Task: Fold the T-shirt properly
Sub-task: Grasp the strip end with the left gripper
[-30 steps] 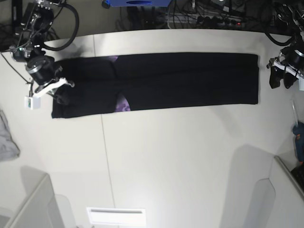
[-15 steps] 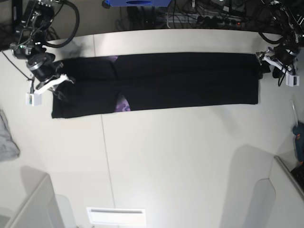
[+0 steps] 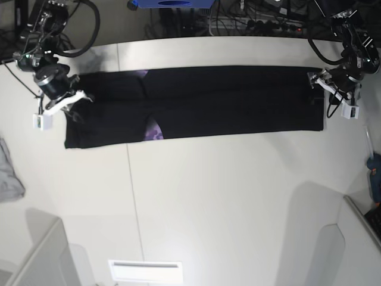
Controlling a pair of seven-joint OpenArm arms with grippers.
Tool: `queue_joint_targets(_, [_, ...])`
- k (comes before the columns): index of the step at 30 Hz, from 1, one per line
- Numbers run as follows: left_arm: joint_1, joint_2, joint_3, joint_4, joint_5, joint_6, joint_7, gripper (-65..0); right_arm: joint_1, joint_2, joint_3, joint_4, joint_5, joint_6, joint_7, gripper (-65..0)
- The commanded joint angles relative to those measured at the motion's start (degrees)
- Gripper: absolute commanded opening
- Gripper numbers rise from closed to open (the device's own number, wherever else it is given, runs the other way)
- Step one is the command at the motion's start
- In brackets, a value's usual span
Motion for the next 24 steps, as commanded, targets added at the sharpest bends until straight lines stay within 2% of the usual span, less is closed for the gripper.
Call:
queue_joint_targets(1, [-0.2,0.02,-0.1,0.39,0.57,-0.2,0.59,-9.1,0.47,0.65,0.29,1.02,0.85,0.25,1.32,-65.0])
queue_joint_targets(3, [-0.2,0.19,0.08,0.39,0.57,-0.2,0.59,-13.0,0.47,0.56,0.29,1.02,0.85,0.25,1.32,-65.0])
queue_joint_targets(4, [-0.2,0.28,0.08,0.3,0.57,-0.2,0.59,-18.1,0.47,0.56,0.29,1.02,0.85,0.25,1.32,-65.0])
queue_joint_targets(11, [-0.64,-0.07,0.08,-3.92,0.57,-0.2,0.59,-63.4,0.39,0.56,0.29,1.02,0.85,0.25,1.32,-65.0])
queue_joint_targets(12, [-0.64,-0.07,0.08,-4.36,0.57,-0.2,0.59,-65.0,0.39,0.56,0.29,1.02,0.85,0.25,1.32,-65.0])
queue_joint_targets(20, [-0.02,-0.86,-0.54,-1.11,0.57,-0.2,0.5,-65.0,0.39,0.56,0.29,1.02,0.85,0.25,1.32,-65.0])
queue_joint_targets(24, [0.77,-0.86,-3.61,3.29,0.57,-0.2,0.5,-65.0,-0.14,0.56,0.29,1.02,0.85,0.25,1.32,-65.0])
